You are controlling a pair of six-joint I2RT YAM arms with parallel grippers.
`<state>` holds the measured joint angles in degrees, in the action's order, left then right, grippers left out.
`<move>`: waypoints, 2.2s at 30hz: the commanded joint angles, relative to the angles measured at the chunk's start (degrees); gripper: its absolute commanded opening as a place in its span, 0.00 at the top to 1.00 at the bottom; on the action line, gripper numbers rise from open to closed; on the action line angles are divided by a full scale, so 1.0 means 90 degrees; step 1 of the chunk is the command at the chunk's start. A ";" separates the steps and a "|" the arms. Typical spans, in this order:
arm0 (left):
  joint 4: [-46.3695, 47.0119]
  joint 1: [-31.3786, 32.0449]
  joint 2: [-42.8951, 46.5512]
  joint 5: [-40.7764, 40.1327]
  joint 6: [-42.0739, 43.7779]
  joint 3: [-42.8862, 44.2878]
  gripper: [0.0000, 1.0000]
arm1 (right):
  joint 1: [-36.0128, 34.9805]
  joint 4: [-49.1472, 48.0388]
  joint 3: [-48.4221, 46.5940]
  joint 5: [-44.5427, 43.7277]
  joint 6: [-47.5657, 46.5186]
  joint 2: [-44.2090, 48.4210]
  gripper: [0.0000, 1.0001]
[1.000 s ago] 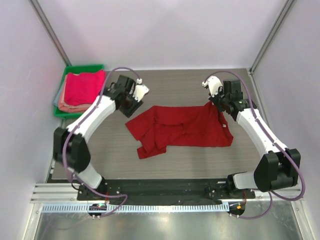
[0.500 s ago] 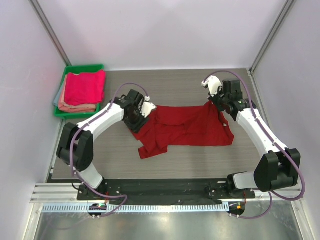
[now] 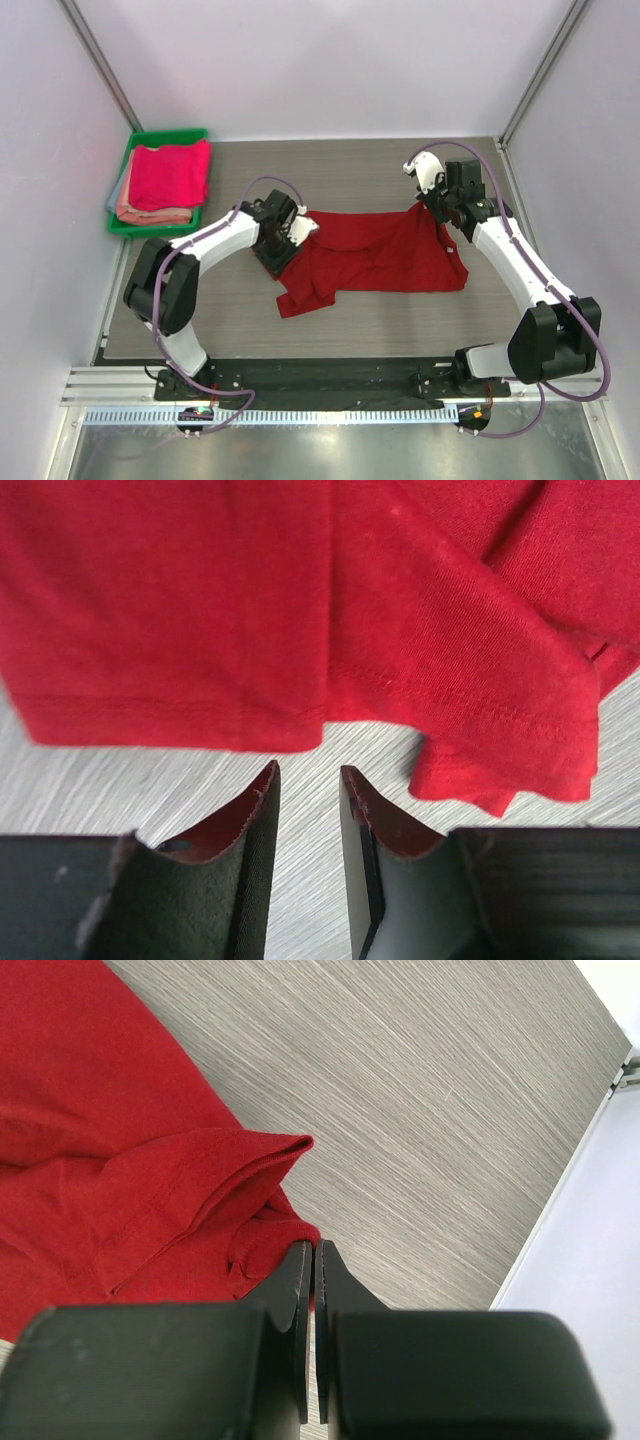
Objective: Fold and stack the t-shirts
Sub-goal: Flatten the tshirt out
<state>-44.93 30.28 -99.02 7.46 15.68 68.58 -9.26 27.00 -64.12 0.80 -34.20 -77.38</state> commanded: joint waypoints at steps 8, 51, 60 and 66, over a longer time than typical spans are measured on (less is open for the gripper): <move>0.0363 0.0024 -0.0442 -0.0106 -0.0102 -0.0022 0.64 | 0.0023 -0.0256 -0.0053 0.0068 -0.0058 0.0102 0.99; -0.0272 -0.1861 0.0309 -0.1259 0.0982 0.2144 1.00 | 0.0150 -0.0325 0.0748 -0.0518 -0.0615 0.0345 0.99; -0.0457 -0.2085 -0.0237 -0.1435 0.0846 0.5229 1.00 | 0.0276 -0.0744 -0.1681 -0.0782 -0.0458 0.0054 0.99; 0.0079 -0.2124 0.0590 -0.1523 0.0602 0.5263 1.00 | 0.0277 -0.0911 -0.1843 -0.0607 0.0175 0.0619 0.99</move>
<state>-46.63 11.68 -98.80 -4.73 22.85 117.51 -7.01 20.78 -80.68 -4.21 -36.40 -75.64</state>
